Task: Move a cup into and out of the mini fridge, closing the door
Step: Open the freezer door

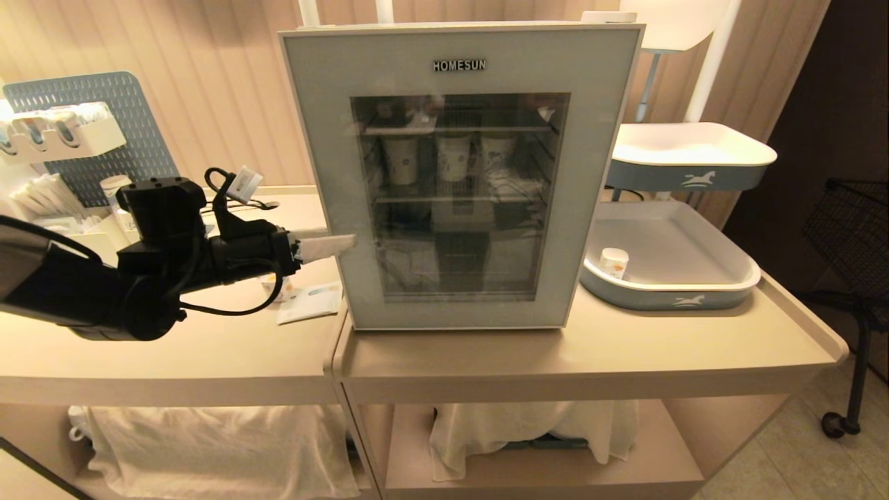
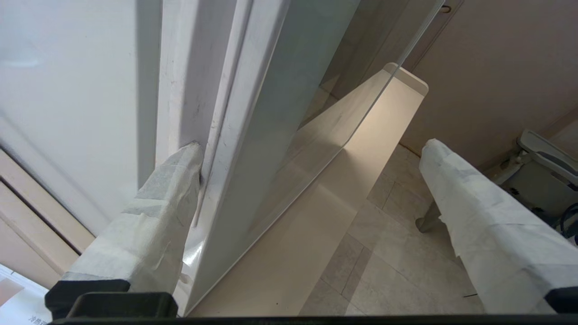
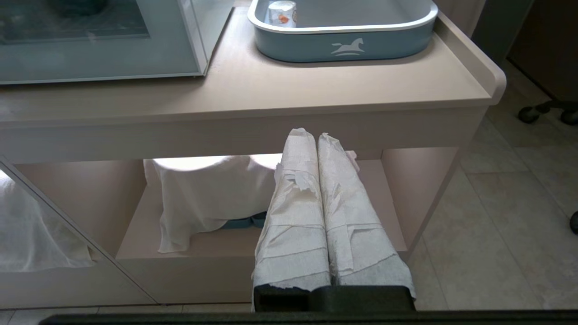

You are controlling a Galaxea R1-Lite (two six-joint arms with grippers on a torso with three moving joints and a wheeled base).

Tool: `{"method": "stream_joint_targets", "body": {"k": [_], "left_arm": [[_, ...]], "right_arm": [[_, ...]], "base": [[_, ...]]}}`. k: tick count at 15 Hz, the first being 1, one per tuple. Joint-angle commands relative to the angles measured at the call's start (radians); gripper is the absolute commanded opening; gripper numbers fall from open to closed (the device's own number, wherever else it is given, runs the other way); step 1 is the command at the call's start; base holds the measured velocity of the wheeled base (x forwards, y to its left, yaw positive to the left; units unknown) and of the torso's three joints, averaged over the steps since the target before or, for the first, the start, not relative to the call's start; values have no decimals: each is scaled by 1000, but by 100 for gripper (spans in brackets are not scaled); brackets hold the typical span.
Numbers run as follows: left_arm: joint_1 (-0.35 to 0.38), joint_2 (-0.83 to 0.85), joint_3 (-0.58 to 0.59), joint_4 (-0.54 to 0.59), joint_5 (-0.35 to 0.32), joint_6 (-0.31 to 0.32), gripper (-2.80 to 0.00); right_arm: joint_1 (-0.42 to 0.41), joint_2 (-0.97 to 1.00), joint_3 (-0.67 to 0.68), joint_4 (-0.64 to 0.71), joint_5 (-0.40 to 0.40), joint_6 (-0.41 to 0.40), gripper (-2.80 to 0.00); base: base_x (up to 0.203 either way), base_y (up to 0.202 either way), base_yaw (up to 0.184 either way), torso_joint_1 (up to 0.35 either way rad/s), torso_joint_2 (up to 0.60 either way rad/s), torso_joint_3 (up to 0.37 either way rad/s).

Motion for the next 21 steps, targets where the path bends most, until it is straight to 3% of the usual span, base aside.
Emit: {"method": "stream_joint_targets", "body": {"k": [1, 5, 11, 17, 18, 21], "left_arm": [[-4, -4, 6, -6, -12, -7, 0], [-2, -78, 70, -11, -77, -94, 0], [5, -196, 204, -14, -103, -94, 0], [4, -513, 517, -11, -132, -94, 0], [7, -565, 588, -11, -136, -92, -280], [67, -597, 680, -11, -116, -87, -280]], "right_arm": [[0, 0, 0, 0, 0, 0, -280], [0, 0, 0, 0, 0, 0, -280], [0, 0, 2, 0, 0, 0, -280], [0, 0, 2, 0, 0, 0, -280], [0, 0, 0, 0, 0, 0, -280], [0, 0, 0, 0, 0, 0, -280]], "base": [[0, 0, 0, 0, 0, 0], [0, 0, 0, 0, 0, 0], [0, 0, 0, 0, 0, 0], [0, 0, 0, 0, 0, 0], [0, 0, 0, 0, 0, 0], [0, 0, 0, 0, 0, 0]]}}
